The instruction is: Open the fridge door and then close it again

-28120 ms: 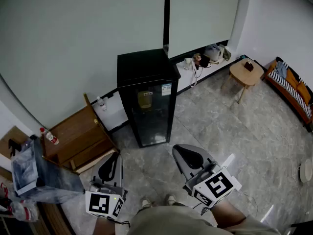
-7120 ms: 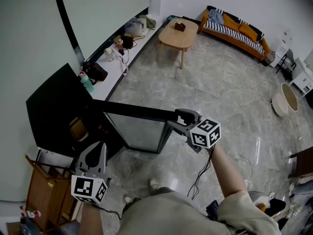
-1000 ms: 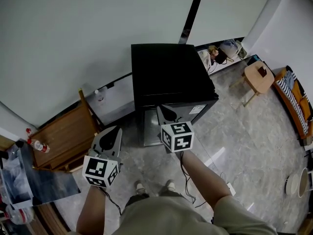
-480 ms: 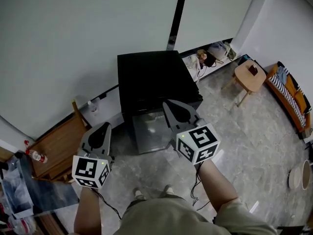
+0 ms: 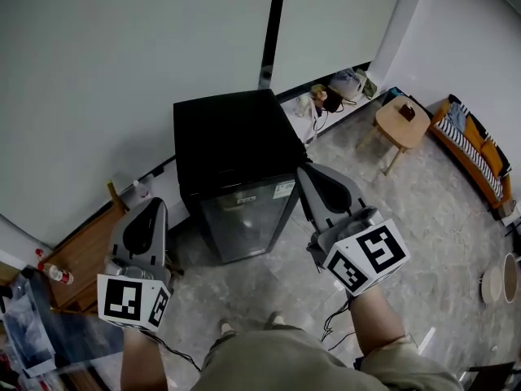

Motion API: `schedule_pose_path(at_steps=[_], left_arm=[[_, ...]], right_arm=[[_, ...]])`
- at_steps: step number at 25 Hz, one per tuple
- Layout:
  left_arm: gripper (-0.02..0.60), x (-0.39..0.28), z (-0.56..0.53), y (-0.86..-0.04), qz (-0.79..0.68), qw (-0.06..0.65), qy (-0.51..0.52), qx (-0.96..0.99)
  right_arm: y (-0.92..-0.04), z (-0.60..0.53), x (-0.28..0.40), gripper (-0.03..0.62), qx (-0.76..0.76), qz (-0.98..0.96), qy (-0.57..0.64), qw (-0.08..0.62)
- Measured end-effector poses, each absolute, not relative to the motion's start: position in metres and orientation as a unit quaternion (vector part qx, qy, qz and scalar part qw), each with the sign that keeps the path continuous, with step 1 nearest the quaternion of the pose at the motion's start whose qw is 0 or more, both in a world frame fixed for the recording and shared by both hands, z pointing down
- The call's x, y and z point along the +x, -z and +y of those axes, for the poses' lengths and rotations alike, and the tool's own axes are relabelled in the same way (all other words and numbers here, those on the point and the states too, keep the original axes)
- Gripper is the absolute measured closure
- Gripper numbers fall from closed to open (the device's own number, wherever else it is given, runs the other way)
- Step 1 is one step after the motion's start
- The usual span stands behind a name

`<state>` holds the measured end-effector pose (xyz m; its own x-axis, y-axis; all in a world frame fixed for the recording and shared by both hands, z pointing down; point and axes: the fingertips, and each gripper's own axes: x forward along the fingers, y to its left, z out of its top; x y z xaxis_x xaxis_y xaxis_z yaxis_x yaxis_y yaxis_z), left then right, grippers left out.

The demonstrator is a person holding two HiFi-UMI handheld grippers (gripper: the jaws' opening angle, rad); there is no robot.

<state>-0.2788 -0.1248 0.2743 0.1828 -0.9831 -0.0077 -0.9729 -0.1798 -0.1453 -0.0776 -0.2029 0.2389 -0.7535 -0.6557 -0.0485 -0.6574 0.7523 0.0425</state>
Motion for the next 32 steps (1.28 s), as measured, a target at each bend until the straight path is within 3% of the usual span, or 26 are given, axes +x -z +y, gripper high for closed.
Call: schedule_pose_path(at_steps=[15, 32], left_arm=[[0.572, -0.212, -0.111, -0.286, 0.609, 0.056, 0.038, -0.791], [0.572, -0.163, -0.104, -0.357, 0.606, -0.012, 0.064, -0.793]], right_arm=[[-0.267, -0.177, 0.002, 0.597, -0.358, 0.934, -0.013, -0.017], [-0.350, -0.166, 0.018, 0.597, -0.329, 0.939, 0.078, -0.065]])
